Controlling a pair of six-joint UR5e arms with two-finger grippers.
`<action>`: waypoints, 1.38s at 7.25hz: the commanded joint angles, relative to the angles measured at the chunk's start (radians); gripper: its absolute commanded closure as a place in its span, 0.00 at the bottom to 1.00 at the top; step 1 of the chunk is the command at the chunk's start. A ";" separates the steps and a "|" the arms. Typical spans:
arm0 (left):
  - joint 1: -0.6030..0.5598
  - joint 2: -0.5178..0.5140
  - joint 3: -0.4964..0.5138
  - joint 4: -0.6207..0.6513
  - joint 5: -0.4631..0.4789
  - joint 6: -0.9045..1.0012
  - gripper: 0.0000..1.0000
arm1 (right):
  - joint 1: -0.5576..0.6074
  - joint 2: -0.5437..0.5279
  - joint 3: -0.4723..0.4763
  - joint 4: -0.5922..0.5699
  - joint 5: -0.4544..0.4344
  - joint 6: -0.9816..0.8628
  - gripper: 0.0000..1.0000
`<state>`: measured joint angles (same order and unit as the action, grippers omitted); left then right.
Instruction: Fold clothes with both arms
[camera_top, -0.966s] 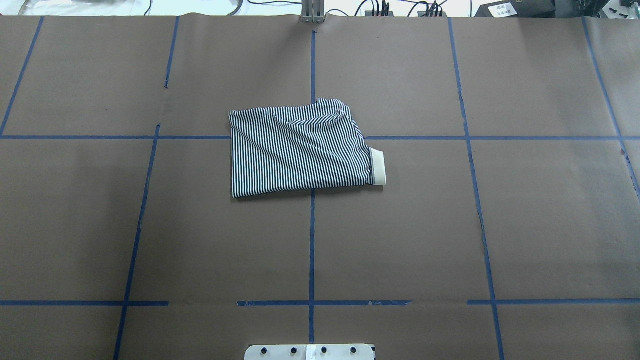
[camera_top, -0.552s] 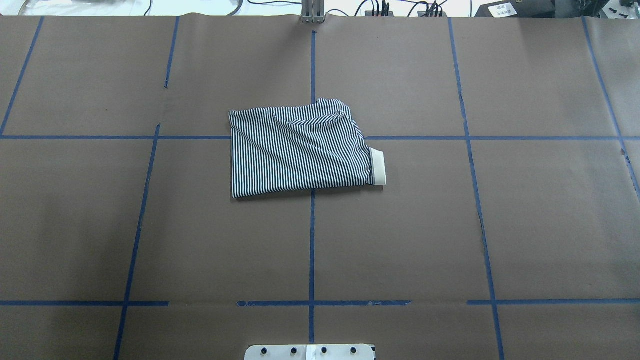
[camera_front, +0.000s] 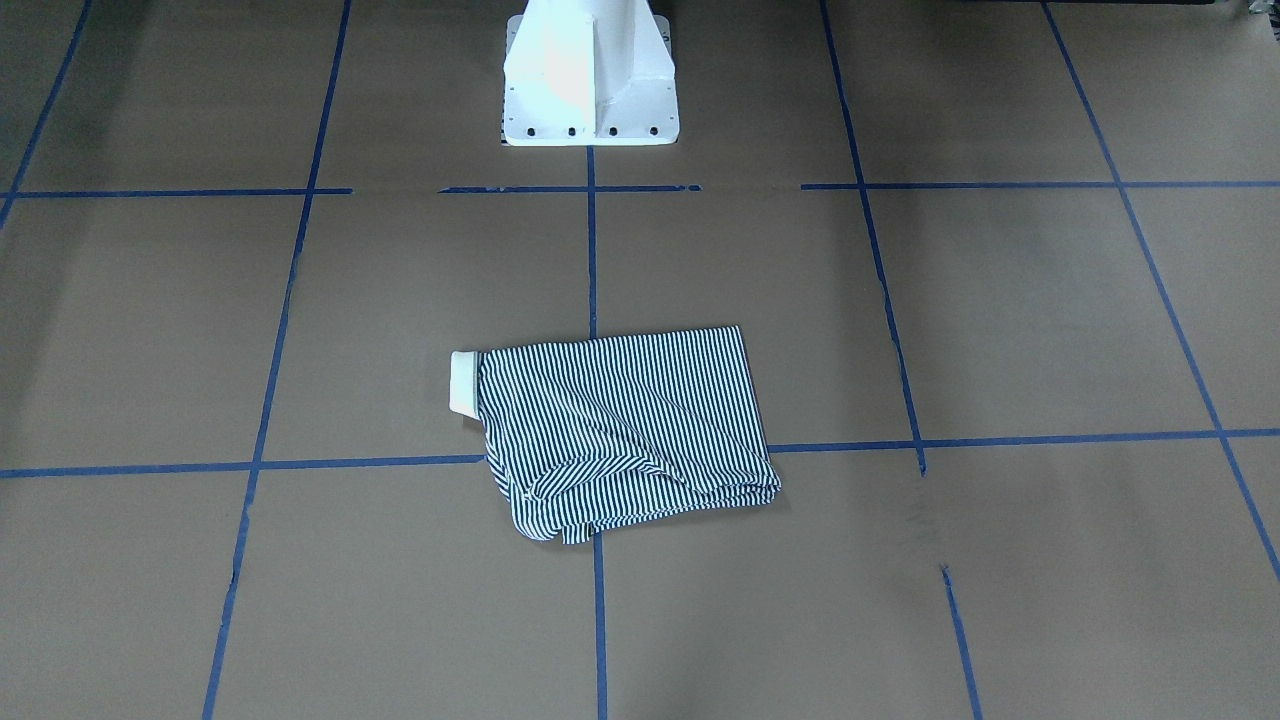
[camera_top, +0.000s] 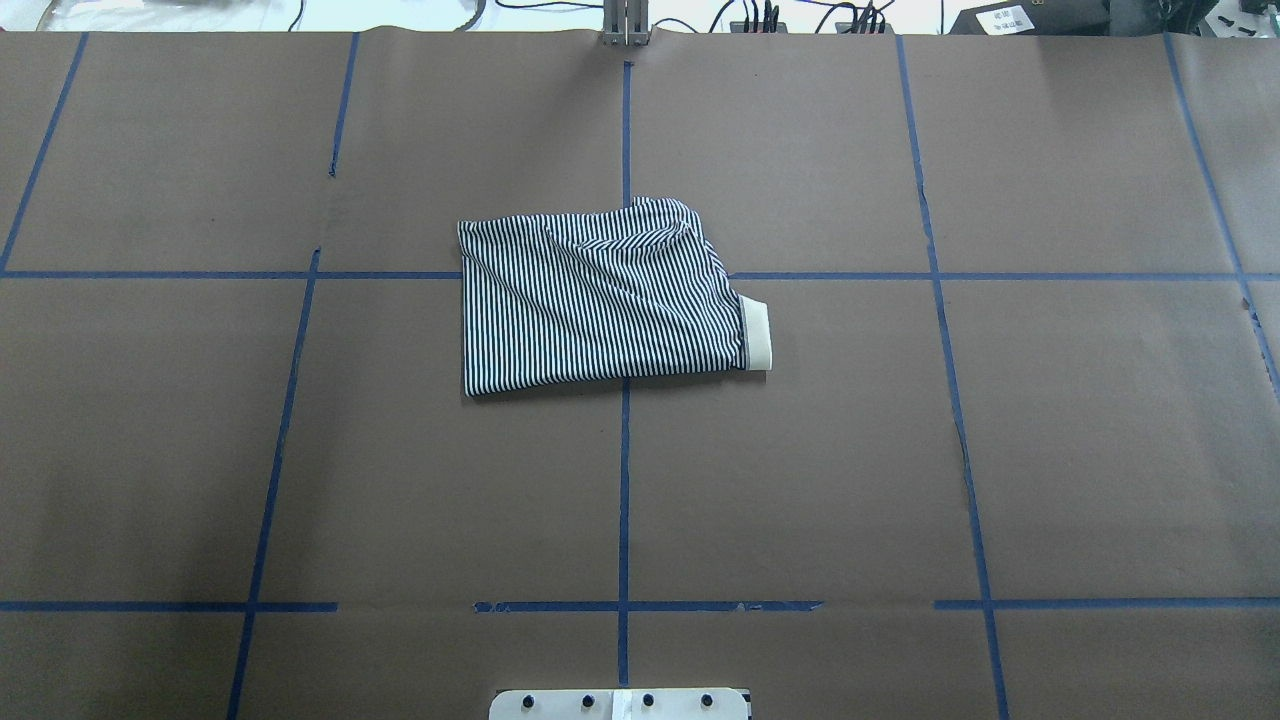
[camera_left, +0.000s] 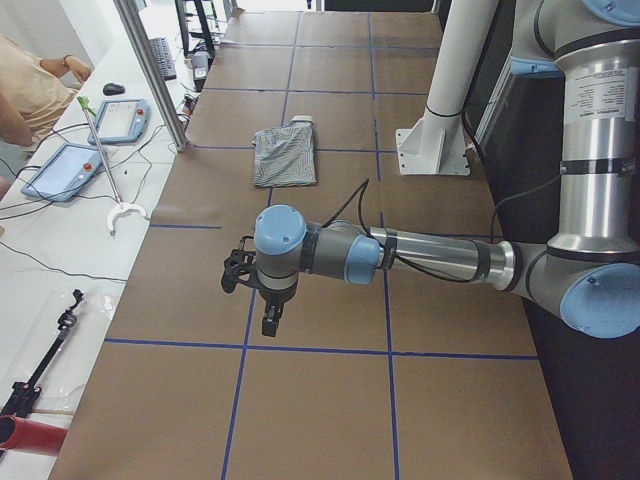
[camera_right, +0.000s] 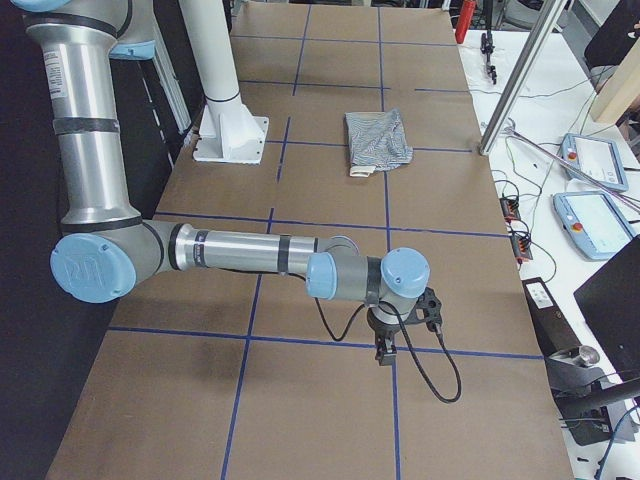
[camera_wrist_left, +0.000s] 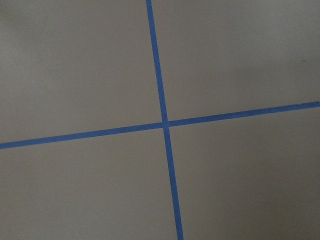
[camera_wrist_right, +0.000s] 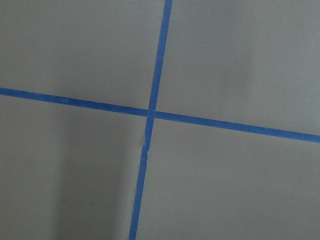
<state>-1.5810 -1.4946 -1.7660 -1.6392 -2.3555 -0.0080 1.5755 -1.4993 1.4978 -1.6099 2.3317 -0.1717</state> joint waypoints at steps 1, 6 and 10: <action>0.001 0.005 -0.007 0.001 -0.011 -0.003 0.00 | -0.003 -0.013 0.019 -0.018 0.000 -0.002 0.00; 0.003 0.008 -0.038 -0.016 -0.013 -0.001 0.00 | -0.003 -0.027 0.019 -0.013 0.035 0.003 0.00; 0.004 0.007 -0.052 -0.011 -0.015 -0.001 0.00 | -0.003 -0.023 0.030 -0.012 0.052 0.017 0.00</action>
<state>-1.5771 -1.4867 -1.8185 -1.6512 -2.3695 -0.0092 1.5724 -1.5315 1.5264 -1.6195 2.3849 -0.1591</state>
